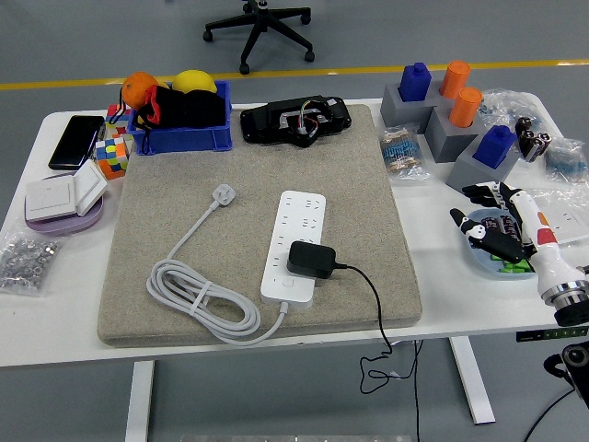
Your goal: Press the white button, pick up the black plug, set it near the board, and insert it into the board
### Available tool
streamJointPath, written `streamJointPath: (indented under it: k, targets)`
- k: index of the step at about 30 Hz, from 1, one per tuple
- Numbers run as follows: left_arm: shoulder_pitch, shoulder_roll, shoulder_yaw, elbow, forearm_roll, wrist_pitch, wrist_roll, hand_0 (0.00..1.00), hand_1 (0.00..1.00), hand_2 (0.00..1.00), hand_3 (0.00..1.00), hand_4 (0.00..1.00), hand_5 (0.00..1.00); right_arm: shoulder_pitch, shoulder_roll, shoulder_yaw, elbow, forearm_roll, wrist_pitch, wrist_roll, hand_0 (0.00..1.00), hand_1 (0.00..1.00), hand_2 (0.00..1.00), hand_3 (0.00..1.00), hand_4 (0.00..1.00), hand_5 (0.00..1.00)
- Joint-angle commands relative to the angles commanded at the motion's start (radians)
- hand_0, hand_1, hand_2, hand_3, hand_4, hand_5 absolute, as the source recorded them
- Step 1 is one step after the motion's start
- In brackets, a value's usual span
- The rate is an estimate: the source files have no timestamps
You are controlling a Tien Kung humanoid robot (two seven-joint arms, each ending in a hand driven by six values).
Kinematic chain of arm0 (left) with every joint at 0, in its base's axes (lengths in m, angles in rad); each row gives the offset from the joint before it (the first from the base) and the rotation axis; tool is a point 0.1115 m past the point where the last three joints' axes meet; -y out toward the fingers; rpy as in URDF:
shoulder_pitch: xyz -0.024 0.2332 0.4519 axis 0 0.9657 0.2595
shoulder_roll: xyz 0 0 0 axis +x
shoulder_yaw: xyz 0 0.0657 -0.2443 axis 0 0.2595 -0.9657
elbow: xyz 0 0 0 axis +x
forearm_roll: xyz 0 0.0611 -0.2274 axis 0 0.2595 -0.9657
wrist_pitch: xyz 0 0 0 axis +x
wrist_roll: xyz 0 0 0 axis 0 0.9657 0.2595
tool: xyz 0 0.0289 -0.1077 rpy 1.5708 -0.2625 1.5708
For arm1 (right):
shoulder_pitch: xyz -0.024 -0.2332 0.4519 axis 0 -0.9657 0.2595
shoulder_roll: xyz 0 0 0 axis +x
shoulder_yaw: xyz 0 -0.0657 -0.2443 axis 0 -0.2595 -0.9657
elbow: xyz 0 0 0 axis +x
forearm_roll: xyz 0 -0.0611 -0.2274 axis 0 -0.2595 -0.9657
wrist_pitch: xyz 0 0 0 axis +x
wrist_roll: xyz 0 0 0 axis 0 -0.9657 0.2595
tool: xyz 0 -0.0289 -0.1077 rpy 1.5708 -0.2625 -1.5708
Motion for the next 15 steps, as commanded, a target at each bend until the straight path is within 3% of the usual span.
streamJointPath:
  k: [15]
  targets:
    - [0.001,0.002,0.015,0.000,-0.011,0.004,0.001,0.466,0.496,0.519,0.570,0.609,0.252,0.000,-0.010,-0.011,0.002,0.004,0.003,-0.002,0.744,0.669,0.660,0.645,0.821,0.421]
